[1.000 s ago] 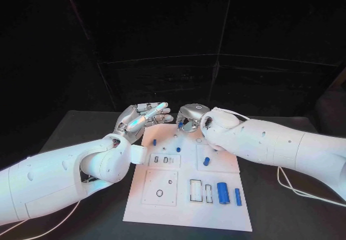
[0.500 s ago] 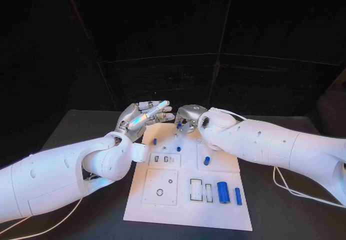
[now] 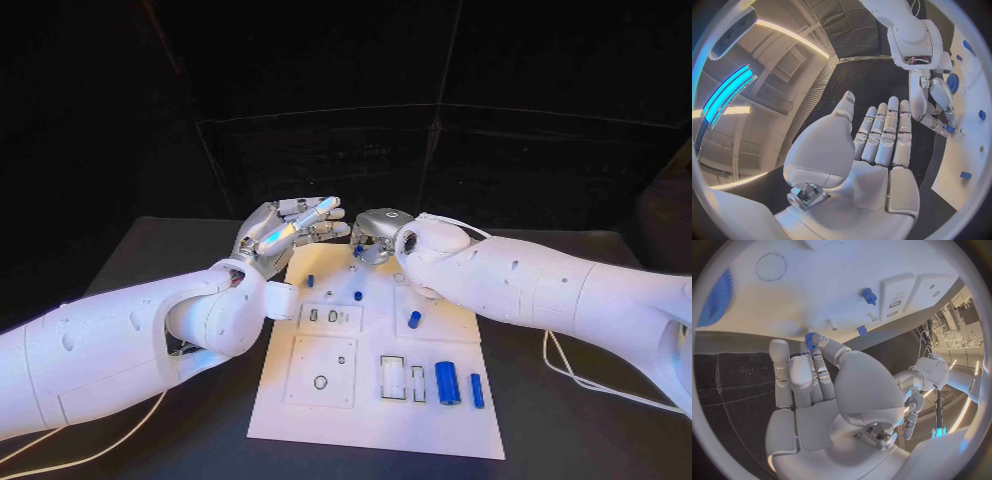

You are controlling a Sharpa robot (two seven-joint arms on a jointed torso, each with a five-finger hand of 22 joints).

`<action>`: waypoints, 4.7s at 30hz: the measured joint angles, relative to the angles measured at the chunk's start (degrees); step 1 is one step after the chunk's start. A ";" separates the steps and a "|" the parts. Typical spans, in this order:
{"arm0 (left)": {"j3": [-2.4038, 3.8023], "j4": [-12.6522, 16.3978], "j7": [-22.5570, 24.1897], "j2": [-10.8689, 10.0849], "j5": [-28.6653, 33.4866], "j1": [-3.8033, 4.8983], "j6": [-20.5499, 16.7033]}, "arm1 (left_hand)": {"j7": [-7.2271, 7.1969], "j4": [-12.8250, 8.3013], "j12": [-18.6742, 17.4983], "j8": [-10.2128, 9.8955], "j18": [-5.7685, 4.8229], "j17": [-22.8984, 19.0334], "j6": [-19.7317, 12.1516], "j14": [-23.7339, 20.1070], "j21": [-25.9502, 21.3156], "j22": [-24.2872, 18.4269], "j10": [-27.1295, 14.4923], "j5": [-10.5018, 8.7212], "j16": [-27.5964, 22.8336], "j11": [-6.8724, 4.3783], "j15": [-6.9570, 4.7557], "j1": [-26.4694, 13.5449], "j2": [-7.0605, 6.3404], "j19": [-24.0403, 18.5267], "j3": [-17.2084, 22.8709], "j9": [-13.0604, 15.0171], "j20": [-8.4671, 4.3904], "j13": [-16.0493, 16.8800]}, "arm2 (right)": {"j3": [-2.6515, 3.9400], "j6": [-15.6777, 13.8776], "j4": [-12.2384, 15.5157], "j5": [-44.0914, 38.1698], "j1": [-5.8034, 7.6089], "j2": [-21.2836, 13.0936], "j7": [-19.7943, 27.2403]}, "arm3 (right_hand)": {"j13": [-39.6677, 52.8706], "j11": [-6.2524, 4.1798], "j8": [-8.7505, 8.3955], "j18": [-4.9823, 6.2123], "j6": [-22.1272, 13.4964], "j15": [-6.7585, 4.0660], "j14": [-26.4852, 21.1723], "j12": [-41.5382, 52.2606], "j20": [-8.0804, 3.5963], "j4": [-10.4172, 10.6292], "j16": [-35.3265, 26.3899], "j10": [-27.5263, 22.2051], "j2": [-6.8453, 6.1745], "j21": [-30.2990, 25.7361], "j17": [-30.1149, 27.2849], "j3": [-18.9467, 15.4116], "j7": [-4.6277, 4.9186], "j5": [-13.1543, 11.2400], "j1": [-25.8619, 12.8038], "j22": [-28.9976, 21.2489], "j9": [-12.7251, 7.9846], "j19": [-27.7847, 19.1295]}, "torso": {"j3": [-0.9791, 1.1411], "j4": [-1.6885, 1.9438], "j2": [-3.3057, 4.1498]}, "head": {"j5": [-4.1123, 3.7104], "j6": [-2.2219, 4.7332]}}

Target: Assemble the parts on the task board

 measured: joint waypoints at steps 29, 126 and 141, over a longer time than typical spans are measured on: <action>-0.03 0.08 -0.40 -0.44 0.00 0.21 0.95 | -0.10 -0.32 -0.41 -0.23 0.00 0.15 -0.94 0.00 -0.67 0.01 -1.16 0.00 -0.72 0.31 0.00 0.00 0.00 0.00 -0.32 -0.05 0.00 -0.05 | 0.00 -4.23 4.92 1.55 -0.05 -5.26 1.11 | 0.17 2.40 0.24 0.00 -8.94 2.13 -3.40 1.71 1.56 1.99 -7.37 -11.21 -4.10 -5.26 -13.30 -5.67 2.43 0.68 0.12 -10.43 0.17 -6.46 | -0.03 -0.24 -0.19 | 0.11 0.04; -1.51 -2.65 -0.63 -0.27 0.63 0.25 2.88 | 0.01 -0.94 0.03 0.00 -0.01 0.55 -0.19 0.20 -1.33 0.02 -0.21 0.00 -1.34 -0.22 0.20 -0.06 0.74 0.36 -0.32 0.03 0.04 0.01 | 0.09 9.28 7.98 10.16 1.33 -13.92 -8.62 | 71.36 -1.45 5.15 -4.05 -9.88 -0.61 0.21 82.88 -0.30 11.39 17.92 18.65 -0.26 8.29 23.38 -24.70 -0.41 5.31 5.94 23.05 0.33 14.45 | 0.39 -1.81 -1.31 | -0.79 -1.46; -1.52 -2.71 -0.66 -0.30 0.64 0.25 2.93 | 0.01 -0.94 0.03 0.00 -0.01 0.54 -0.19 0.20 -1.33 0.02 -0.21 0.00 -1.34 -0.22 0.20 -0.06 0.74 0.36 -0.32 0.03 0.05 0.01 | 0.06 8.03 8.76 7.78 1.24 -14.21 -8.04 | 71.36 -2.09 7.41 -4.05 -5.72 -0.87 -0.05 83.51 -0.71 9.24 17.92 18.64 0.62 8.86 23.38 -20.75 -0.99 4.11 6.40 23.95 0.29 14.85 | 0.42 -1.87 -1.32 | -0.87 -1.58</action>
